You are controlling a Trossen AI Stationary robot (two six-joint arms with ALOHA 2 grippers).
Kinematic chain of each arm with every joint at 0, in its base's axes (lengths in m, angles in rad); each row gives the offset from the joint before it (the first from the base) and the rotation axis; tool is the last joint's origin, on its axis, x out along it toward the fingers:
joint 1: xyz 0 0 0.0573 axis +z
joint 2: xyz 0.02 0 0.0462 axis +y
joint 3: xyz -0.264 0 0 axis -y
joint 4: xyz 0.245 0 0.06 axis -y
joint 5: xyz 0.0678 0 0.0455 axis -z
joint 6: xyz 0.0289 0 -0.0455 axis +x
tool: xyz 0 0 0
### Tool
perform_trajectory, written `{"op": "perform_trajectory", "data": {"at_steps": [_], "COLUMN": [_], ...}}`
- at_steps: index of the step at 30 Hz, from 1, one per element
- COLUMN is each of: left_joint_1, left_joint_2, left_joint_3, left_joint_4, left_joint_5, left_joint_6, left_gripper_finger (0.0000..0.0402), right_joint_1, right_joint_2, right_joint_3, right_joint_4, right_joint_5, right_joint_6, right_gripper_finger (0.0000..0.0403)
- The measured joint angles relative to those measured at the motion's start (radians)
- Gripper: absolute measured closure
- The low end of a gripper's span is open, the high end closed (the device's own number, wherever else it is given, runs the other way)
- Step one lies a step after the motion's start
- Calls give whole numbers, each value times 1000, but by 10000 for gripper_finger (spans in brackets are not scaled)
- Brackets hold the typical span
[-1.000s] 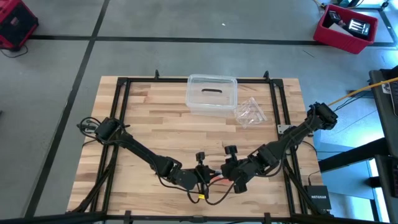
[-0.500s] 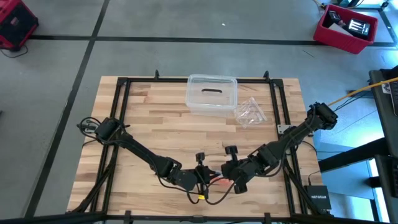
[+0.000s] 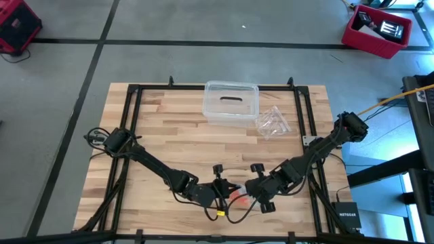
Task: Roll bandage
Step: Close the transparent zip bag
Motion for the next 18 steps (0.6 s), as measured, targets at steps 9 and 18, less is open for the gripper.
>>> {"op": "perform_trajectory", "data": {"at_steps": [9, 18], "left_joint_1": [1, 1], "left_joint_2": [0, 0], "left_joint_3": [0, 0], "left_joint_4": [0, -1], "left_joint_5": [5, 8], "left_joint_6": [0, 5], "left_gripper_finger": [401, 401], "right_joint_1": [7, 58], "right_joint_2": [-52, -280], "right_joint_3": [87, -145], "right_joint_4": [-213, 201], "right_joint_5": [5, 239], "right_joint_6": [72, -3], "right_gripper_finger": [343, 223]}}
